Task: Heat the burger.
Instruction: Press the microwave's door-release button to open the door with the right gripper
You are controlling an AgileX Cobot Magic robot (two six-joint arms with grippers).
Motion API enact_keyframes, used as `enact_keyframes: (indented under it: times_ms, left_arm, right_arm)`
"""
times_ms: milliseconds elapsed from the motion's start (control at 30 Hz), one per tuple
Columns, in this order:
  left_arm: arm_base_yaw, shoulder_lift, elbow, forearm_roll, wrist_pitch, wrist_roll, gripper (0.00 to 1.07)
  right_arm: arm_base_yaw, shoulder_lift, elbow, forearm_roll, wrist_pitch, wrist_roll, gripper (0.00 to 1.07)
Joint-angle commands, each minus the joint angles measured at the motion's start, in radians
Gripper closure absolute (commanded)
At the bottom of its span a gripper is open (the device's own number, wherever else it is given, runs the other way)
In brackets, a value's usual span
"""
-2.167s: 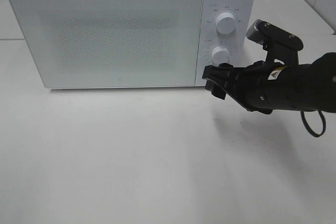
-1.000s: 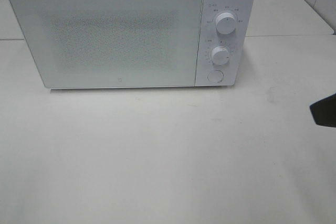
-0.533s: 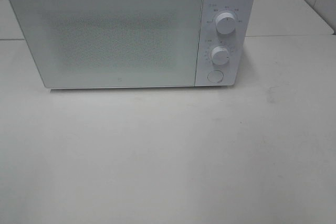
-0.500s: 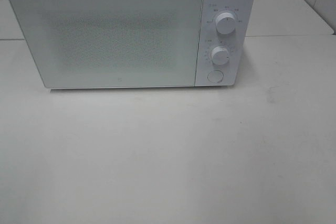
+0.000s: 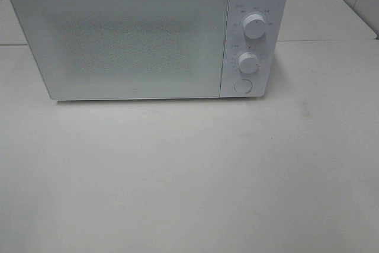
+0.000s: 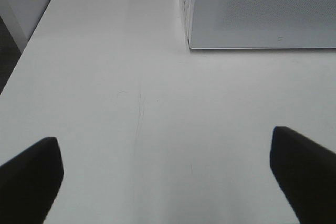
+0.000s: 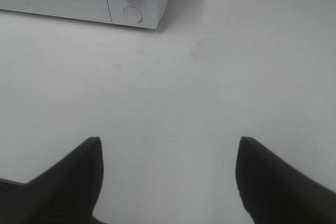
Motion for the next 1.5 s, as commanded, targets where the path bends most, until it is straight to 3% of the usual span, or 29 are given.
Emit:
enact_keyframes:
  times_ms: [33, 867, 1500]
  left_arm:
    - [0.002, -0.020, 0.003, 0.003, -0.013, -0.004, 0.06]
    - [0.002, -0.019, 0.003, 0.003, -0.013, -0.004, 0.06]
    - [0.002, -0.019, 0.003, 0.003, -0.013, -0.004, 0.06]
  right_arm:
    - [-0.036, -0.060, 0.017, -0.005, 0.020, -0.005, 0.38]
    - [-0.045, -0.084, -0.001, 0.003, -0.001, -0.023, 0.39]
    - [-0.045, 0.335, -0.019, 0.003, -0.477, -0.023, 0.39]
